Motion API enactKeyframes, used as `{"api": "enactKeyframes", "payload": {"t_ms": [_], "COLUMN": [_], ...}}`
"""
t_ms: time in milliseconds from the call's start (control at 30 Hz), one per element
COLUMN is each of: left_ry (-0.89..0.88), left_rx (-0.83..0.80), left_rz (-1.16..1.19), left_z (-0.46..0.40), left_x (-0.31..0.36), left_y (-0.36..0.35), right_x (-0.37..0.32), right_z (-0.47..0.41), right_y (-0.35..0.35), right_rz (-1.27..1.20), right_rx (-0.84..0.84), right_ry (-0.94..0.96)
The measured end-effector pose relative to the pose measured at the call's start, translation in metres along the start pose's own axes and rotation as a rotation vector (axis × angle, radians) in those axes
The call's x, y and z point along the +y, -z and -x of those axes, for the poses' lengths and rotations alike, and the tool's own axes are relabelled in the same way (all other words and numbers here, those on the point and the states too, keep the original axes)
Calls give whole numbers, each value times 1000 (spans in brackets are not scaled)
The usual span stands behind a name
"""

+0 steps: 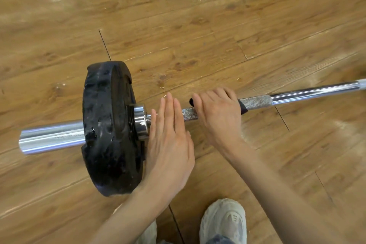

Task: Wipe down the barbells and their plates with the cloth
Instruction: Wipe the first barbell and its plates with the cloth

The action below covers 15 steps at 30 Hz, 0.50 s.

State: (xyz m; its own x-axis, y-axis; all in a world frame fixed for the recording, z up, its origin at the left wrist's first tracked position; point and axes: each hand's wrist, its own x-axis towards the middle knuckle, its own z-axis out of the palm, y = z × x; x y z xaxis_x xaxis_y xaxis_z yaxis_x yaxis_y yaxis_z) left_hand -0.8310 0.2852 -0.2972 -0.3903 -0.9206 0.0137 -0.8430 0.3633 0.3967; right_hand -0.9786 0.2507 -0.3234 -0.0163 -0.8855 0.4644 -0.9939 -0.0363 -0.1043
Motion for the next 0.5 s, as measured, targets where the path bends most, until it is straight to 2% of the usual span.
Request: {"api": "enactKeyframes", "payload": {"t_ms": [67,167,233,400,500], "left_ry": [-1,0,-3,3,0], "left_rx": [2,-32,-34,20,8], "left_rz": [18,57,77,84,84], "left_z": [-2,-3,-3,-4,-4], "left_x": [0,0,-1,-4,-4], "left_y": [0,5,7,0,-1], "right_x": [11,21,24,32,35], "right_z": [3,6,9,25,15], "right_y": [13,33,42,36,21], "right_rz": [-58,-160,-99,-118,-28], "right_rx": [-117,-267,-223,-246,-188], "right_ry": [28,-81,-109,35,29]}}
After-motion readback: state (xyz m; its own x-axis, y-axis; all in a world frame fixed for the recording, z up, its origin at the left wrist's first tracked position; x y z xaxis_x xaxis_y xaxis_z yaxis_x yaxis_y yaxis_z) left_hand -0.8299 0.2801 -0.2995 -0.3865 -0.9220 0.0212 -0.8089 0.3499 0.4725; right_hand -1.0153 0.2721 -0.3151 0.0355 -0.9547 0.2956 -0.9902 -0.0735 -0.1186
